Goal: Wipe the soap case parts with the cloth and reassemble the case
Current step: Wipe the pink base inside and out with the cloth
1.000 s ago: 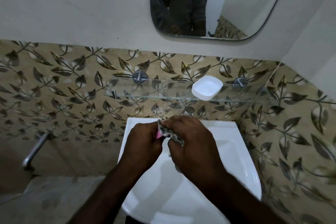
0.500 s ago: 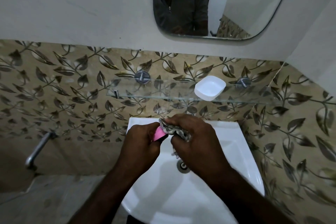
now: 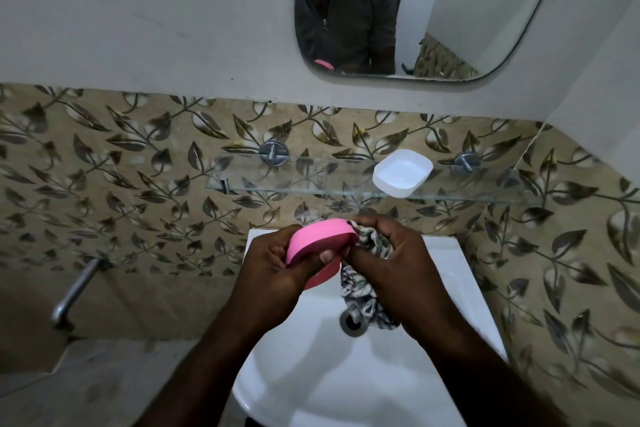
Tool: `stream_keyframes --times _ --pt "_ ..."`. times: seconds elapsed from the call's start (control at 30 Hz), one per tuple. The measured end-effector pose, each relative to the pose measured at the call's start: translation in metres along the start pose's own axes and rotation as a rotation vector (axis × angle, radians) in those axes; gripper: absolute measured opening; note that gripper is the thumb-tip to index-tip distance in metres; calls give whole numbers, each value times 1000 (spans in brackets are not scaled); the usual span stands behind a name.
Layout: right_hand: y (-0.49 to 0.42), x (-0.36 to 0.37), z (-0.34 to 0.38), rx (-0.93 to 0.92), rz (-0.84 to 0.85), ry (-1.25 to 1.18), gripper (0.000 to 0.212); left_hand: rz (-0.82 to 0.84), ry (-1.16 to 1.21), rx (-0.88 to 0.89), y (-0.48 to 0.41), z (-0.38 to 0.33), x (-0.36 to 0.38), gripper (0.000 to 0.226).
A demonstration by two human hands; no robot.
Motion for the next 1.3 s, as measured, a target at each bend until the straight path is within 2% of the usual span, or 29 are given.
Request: stream_keyframes --times 0.13,0.23,0.33,0.43,0.6,0.7,0.77,0.9,0.97,1.1,1.2,1.27,1.3 --pt "7 3 11 -89 -99 22 40 -16 -60 2 -2 4 -1 20" --pt "8 4 5 -109 -126 38 35 -8 -44 33 0 -6 2 18" --pt "7 11 -5 -16 -4 30 22 -68 25 115 3 -21 1 21" --pt "1 7 0 -33 -16 -2 26 -89 -5 174 1 -25 1 13" --pt "-8 -3 21 -208 -31 26 36 -70 14 123 -1 -15 1 13" --pt "-2 2 12 -177 -46 21 33 -101 104 114 0 -16 -2 17" --pt "-2 5 4 -128 20 24 27 -137 218 71 -1 -14 -4 18" --pt "-7 2 -3 -113 34 93 26 -100 261 38 -2 -4 -3 17" --pt "-9 -1 -3 -170 -19 224 23 -7 185 44 -1 -4 -3 19" --pt "-14 -8 -1 -382 -139 625 33 230 -39 65 1 -15 -3 33" --pt "-13 -6 5 -491 -175 707 34 226 -357 140 -1 -19 4 20" --pt "-10 -2 10 -537 -188 688 33 185 -454 170 -2 -17 8 6" --pt "-7 -1 14 -548 -195 650 32 171 -480 190 -2 -15 9 9"
Point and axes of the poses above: each hand's wrist, its own y-axis away from the middle knuckle, its own x-axis out of the palm, z = x × y, the point moved 3 cm from there along -y, towards the middle knuckle, and after that the axes turned 8 degrees about -z, right-handed, at the moved point
